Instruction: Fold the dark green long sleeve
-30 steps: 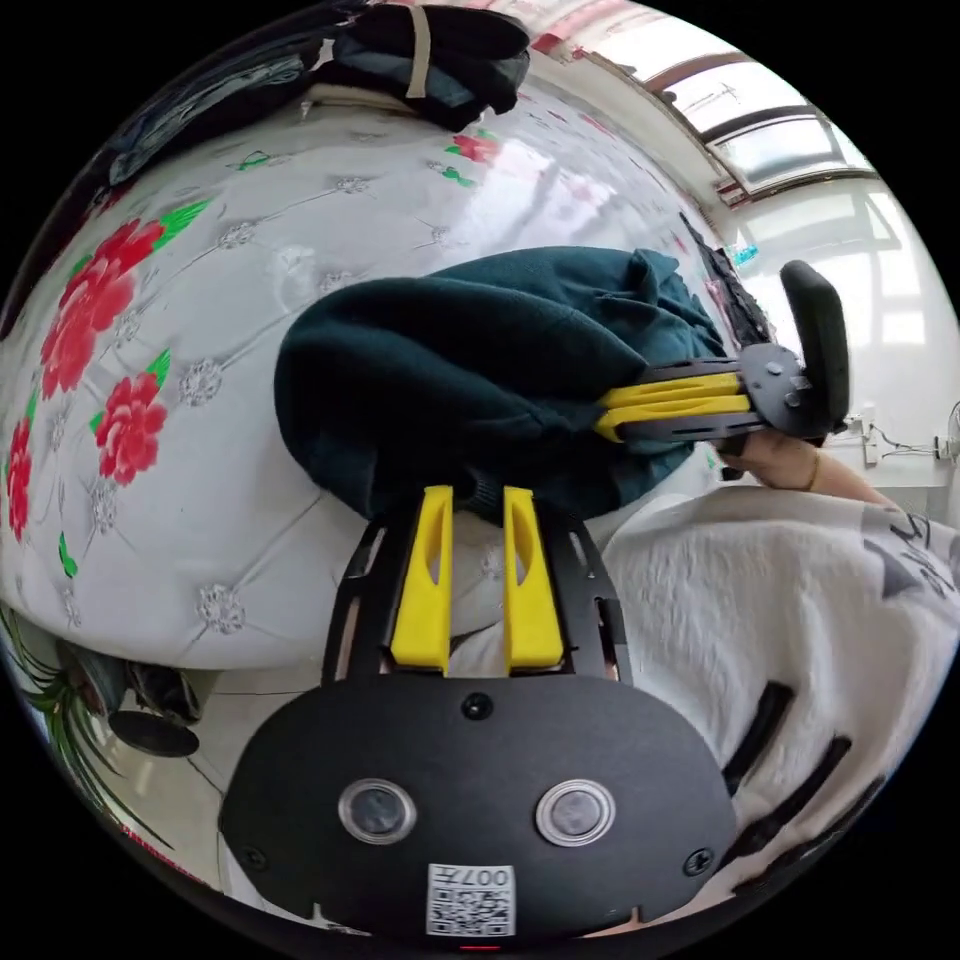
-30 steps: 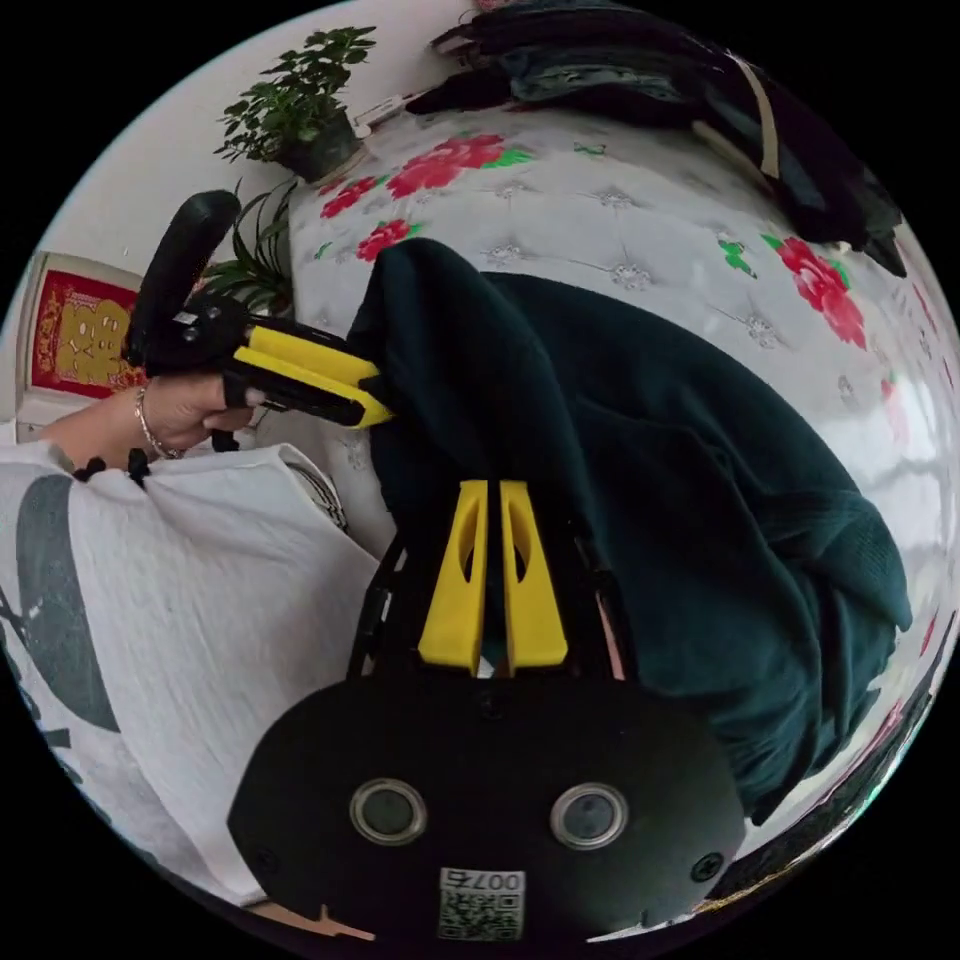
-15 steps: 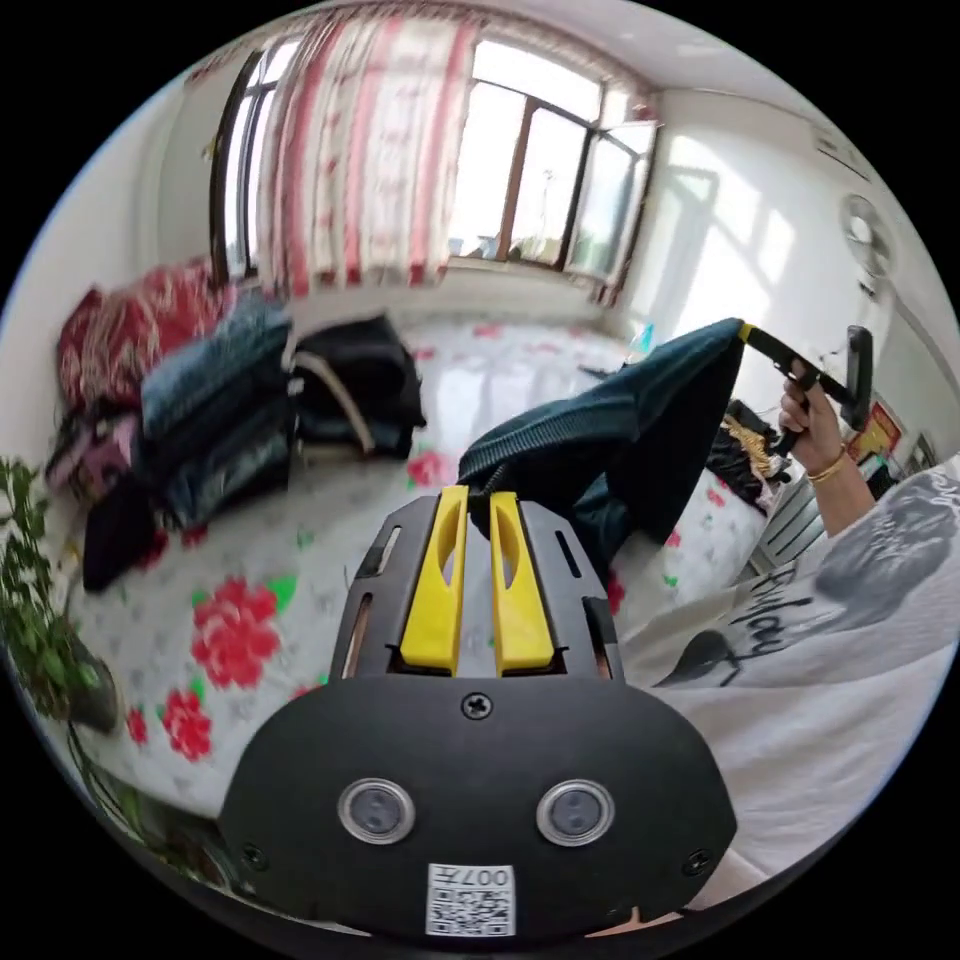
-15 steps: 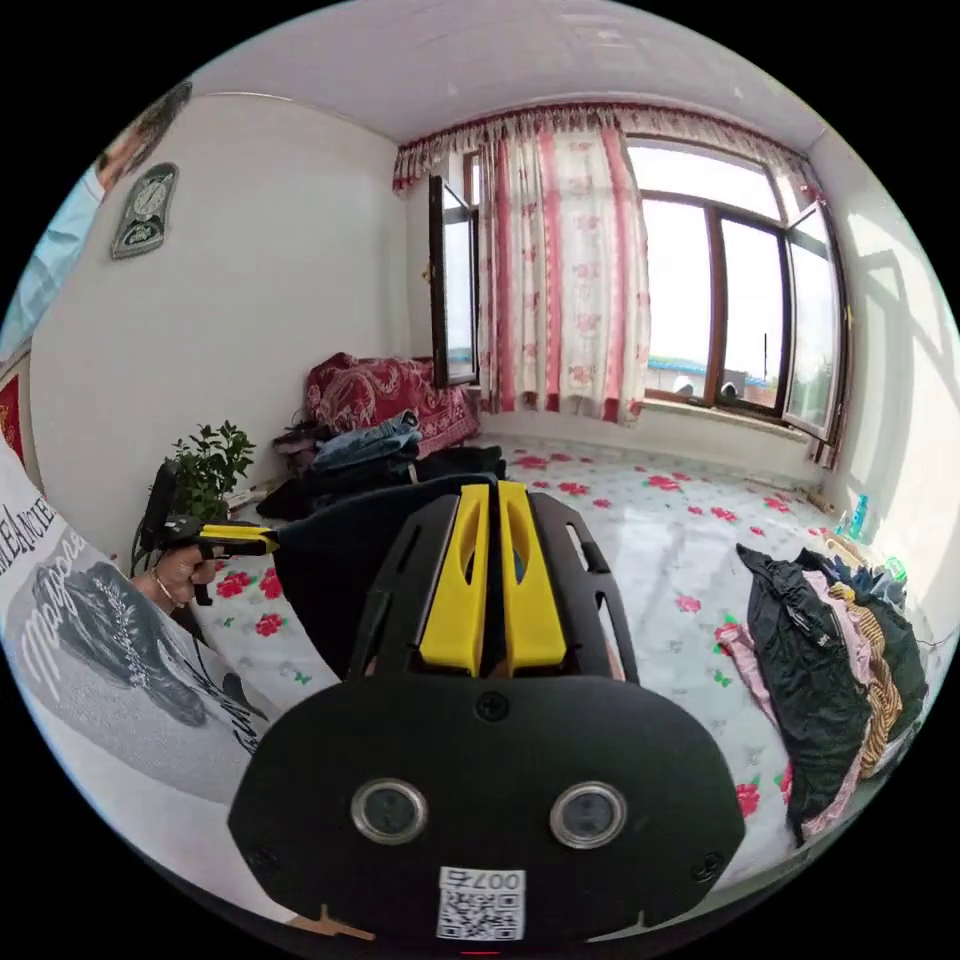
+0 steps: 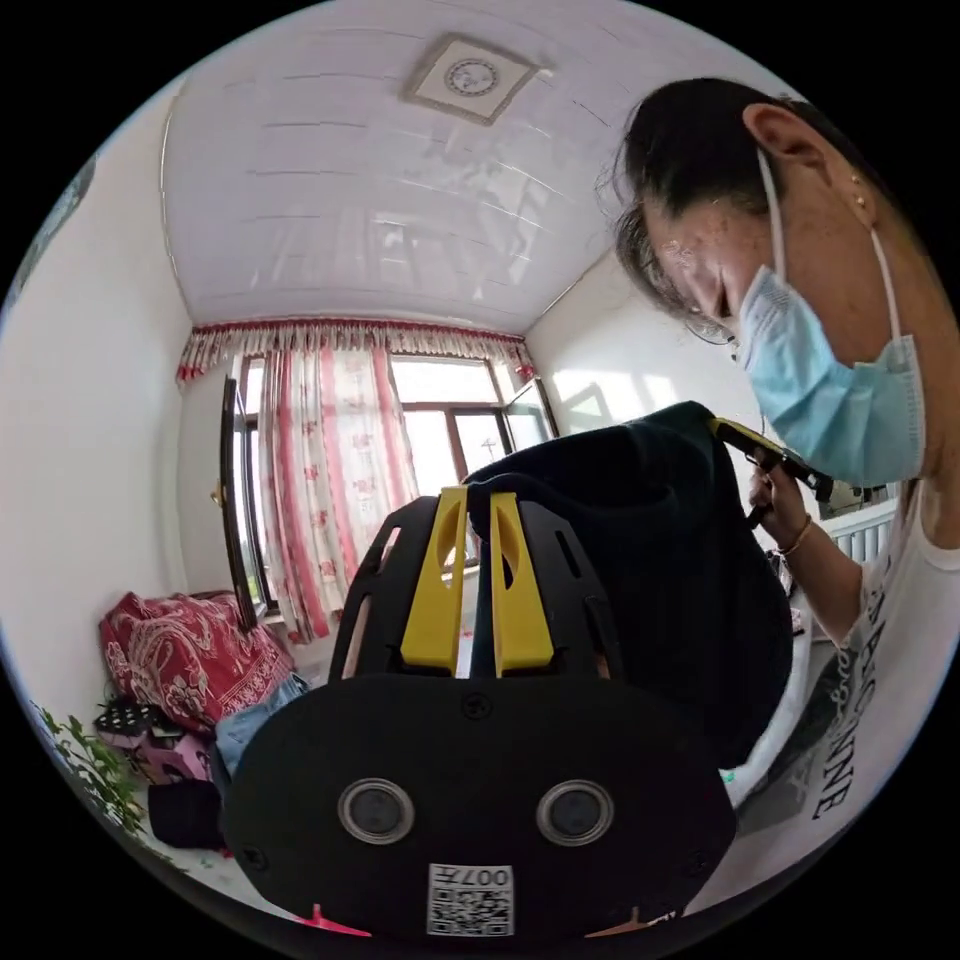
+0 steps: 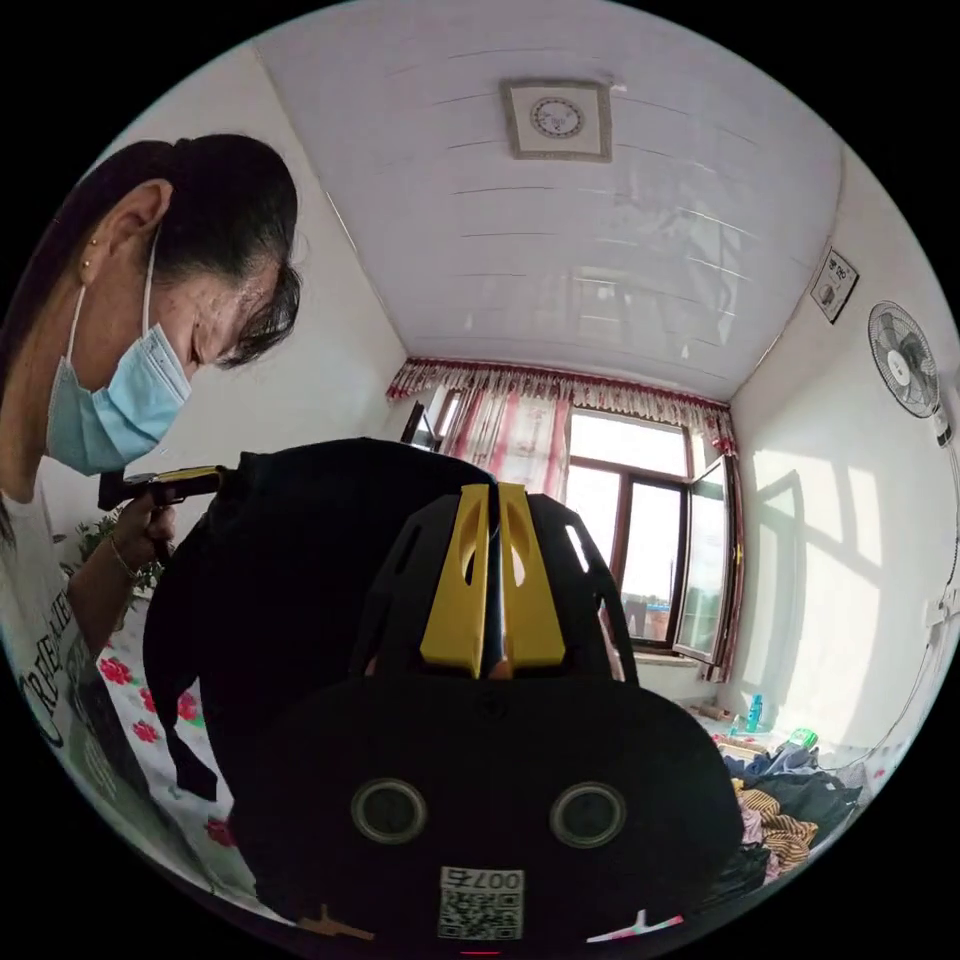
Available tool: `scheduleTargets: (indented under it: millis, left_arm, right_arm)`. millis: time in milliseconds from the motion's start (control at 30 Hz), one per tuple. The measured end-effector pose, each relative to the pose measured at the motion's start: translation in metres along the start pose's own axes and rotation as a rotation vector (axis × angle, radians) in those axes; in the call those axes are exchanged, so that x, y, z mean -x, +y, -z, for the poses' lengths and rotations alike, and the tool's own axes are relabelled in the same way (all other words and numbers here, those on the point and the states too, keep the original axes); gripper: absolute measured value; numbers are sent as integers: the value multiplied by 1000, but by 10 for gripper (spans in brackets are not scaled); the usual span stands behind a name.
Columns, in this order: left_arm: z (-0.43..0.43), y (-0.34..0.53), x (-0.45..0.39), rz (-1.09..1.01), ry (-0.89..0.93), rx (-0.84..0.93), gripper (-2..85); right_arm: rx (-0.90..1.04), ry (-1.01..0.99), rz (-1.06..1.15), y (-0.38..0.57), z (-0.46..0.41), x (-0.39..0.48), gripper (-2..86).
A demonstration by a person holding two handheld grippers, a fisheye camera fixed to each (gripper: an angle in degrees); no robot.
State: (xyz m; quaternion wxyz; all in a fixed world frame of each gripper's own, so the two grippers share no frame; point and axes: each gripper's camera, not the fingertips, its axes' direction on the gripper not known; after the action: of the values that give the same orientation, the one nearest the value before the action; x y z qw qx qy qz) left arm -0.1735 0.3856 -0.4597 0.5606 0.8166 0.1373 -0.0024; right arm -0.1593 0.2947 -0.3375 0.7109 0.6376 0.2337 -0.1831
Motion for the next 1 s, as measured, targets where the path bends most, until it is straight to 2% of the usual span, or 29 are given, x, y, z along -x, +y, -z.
scheduleTargets:
  millis: [133,200,233,300,367,433,500,533,600,733,833,900,1000]
  left_arm:
    - [-111,36,39,110,10,201,45]
    - [-211,101,70,164,-59,418,58]
    - [-235,124,79,194,-70,476,62]
    - [-292,225,114,365,-133,708,59]
    - [-287,295,124,469,-168,750,39]
    - [-267,367,120,522,-169,773,34]
    - [-246,477,107,571,-174,950,56]
    - [-242,506,104,590,-176,1025,61]
    - [-221,605,95,673,-202,1282,75]
    - [-208,679,98,748,-276,1378,81]
    - [-244,732,104,722,-303,1457,86]
    - [-282,777,104,618,-344,1580,83]
    - [-311,793,100,406,-365,1536,73]
  right_arm:
    - [162,16,-3,30,-74,-10,1]
    - [392,13,-63,78,-145,-22,2]
    - [453,2,-105,95,-161,-27,3]
    - [678,-86,-266,163,-198,-41,5]
    - [759,-182,-371,211,-195,-44,9]
    - [853,-198,-430,264,-180,-37,19]
    - [1117,-129,-481,339,-156,-22,34]
    - [1182,-121,-496,356,-149,-18,38]
    - [1378,-121,-546,406,-126,-4,55]
    - [1514,-90,-533,435,-125,5,71]
    - [1532,-198,-543,445,-157,19,75]
    - [1603,-273,-421,457,-190,46,73]
    - [1701,-279,-258,480,-218,74,54]
